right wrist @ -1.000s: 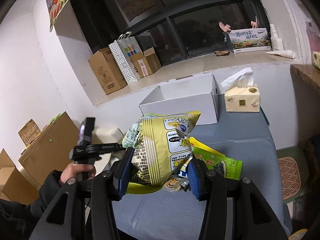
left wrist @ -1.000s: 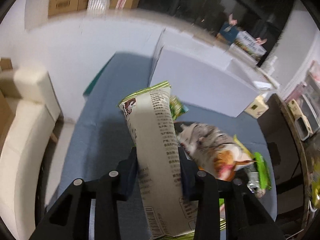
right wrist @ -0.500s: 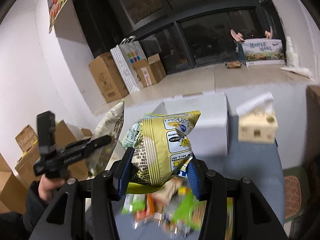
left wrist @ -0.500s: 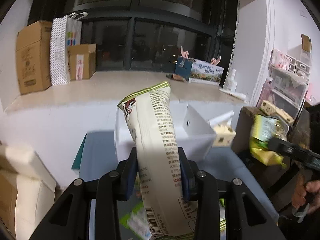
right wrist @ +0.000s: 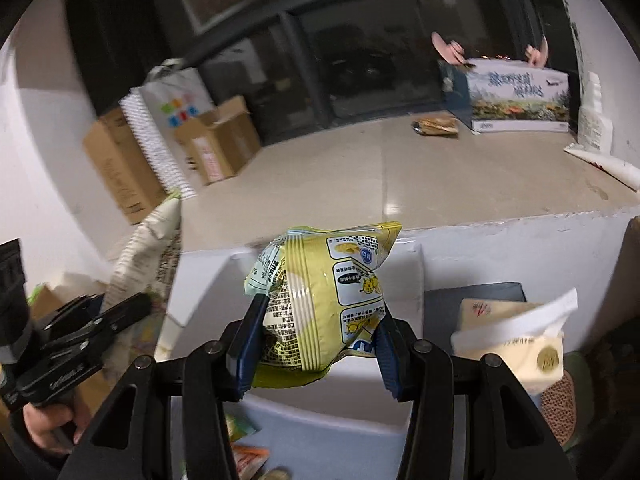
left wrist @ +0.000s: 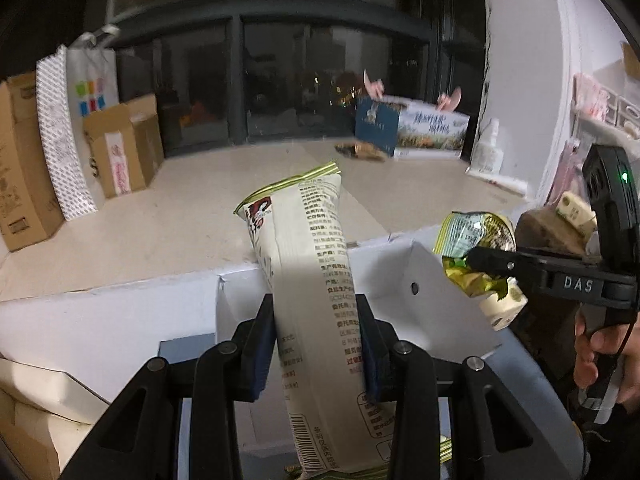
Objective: Organize snacks
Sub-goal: 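Carry both bags over the white box and open both tools to drop them, then move both open tools back over the snack pile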
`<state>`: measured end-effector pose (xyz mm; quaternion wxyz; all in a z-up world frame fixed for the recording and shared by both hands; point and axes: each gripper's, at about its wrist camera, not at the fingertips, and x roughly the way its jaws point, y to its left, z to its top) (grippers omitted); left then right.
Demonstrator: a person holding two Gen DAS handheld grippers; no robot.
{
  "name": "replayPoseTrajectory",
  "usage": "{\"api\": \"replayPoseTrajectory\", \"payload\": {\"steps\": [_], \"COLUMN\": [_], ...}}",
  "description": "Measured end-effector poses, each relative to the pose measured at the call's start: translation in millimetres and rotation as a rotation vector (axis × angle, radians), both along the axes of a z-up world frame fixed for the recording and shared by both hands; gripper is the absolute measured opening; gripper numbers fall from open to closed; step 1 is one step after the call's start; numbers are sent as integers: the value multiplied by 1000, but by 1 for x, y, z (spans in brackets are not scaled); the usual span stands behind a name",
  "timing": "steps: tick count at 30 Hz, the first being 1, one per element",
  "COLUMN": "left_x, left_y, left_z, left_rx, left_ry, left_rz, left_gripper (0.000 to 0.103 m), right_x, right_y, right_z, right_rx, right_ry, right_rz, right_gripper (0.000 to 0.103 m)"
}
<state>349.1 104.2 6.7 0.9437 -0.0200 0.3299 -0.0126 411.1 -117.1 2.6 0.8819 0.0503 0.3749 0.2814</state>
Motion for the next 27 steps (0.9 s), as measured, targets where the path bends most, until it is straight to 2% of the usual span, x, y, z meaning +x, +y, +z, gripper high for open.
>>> {"api": "replayPoseTrajectory", "payload": {"steps": [1,2,3,5,6,8,13,16,19,22,24,27], "left_x": [5,13,17,16,15,3,-25,-54,-89,-129,-154,-198], "left_y": [1,4,5,10,12,17,23,22,17,4,-13,-38], "left_z": [-4,-13,-18,-30,-32,-35,-19,-1,11,18,19,17], "left_rx": [-1,0,1,14,13,-7,-4,-29,-54,-73,-33,-63], "left_ry": [9,25,38,46,48,41,-23,-91,-154,-243,-248,-237], "left_rz": [8,18,18,26,27,33,55,61,73,46,38,-29], "left_gripper": [49,62,102,103,103,103,103,103,103,103,103,103], "right_x": [8,13,18,23,21,15,-8,-38,-77,-118,-145,-193], "right_y": [1,3,6,11,10,5,-13,-20,-31,-41,-50,-65], "right_z": [-5,-10,-16,-27,-28,-28,-18,0,19,31,35,35], "right_rx": [0,8,12,-3,-15,-24,51,81,98,115,136,160], "right_ry": [22,51,90,141,120,68,70,-16,-116,-162,-186,-214], "right_rz": [-4,9,26,23,6,-21,-15,1,29,84,123,163], "right_gripper": [55,58,74,101,103,103,103,103,103,103,103,103]}}
